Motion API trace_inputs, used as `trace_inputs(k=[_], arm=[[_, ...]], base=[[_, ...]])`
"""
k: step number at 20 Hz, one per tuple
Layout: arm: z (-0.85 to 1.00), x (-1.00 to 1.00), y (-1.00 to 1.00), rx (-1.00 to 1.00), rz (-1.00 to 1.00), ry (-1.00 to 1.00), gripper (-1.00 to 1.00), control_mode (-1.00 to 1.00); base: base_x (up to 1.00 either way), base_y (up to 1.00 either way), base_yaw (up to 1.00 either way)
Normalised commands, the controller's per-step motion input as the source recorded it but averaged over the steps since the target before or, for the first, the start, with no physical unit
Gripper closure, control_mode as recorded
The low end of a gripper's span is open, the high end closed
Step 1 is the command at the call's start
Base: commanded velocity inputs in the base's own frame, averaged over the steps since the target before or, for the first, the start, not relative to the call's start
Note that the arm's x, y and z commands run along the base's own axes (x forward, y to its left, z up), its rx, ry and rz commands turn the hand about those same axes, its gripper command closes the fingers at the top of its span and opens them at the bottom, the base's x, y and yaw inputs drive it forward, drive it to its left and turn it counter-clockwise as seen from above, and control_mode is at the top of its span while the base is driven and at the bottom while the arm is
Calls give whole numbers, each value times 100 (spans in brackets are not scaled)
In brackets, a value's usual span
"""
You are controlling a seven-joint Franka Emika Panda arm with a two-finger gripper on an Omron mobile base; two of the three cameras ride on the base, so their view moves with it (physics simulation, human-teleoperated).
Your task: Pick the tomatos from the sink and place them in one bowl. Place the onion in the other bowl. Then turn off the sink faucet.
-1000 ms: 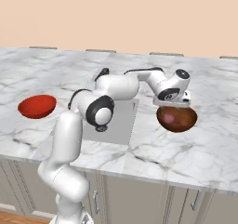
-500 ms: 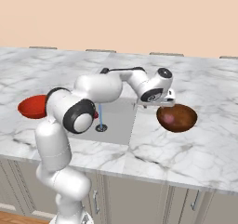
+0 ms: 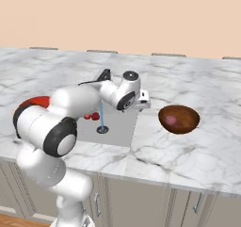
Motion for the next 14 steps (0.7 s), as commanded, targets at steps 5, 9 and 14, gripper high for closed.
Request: trace_inputs(k=[5, 9, 14], arm=[[0, -19, 100, -7, 0, 1, -100, -100], [-1, -4, 99, -8, 0, 5, -100, -100], [-14, -1, 67, -6, 0, 6, -100, -100]], base=[[0, 0, 0], [0, 0, 0], [0, 0, 0]])
